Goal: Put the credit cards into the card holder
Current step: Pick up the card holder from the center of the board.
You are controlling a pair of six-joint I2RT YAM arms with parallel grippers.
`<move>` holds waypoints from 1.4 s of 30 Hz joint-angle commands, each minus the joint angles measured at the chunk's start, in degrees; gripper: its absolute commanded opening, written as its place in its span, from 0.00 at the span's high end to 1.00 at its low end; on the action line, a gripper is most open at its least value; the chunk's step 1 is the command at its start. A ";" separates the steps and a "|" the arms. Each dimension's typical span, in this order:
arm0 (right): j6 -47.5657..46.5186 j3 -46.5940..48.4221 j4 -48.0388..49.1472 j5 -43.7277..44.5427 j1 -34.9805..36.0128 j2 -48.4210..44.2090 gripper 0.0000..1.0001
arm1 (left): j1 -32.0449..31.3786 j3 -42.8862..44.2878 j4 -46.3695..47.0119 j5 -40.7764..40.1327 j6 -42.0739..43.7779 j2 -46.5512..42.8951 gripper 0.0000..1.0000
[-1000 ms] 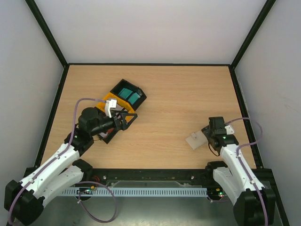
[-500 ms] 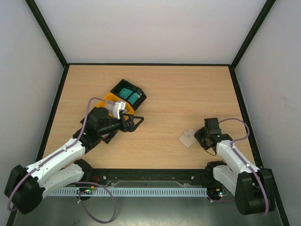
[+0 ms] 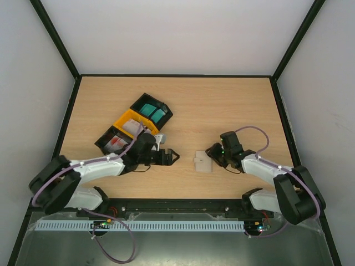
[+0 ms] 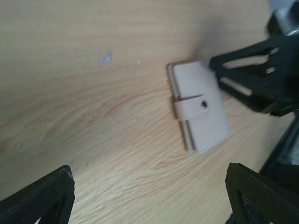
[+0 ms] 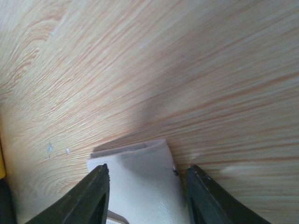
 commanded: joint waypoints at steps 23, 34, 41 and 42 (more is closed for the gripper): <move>-13.84 -9.45 -1.49 -4.63 0.86 -13.00 0.44 | -12.09 25.57 -8.38 -8.25 -7.22 33.87 0.57; -10.01 -14.23 8.53 -13.77 0.86 -11.61 0.56 | -12.05 23.58 -12.40 -9.23 -5.12 36.53 0.79; -2.89 -18.33 21.87 -20.95 0.86 -13.11 0.54 | -10.71 19.60 -11.59 -9.11 -4.13 37.93 0.86; -2.09 -18.73 23.81 -21.34 0.86 -13.27 0.53 | -10.42 18.99 -11.31 -8.95 -4.12 37.87 0.86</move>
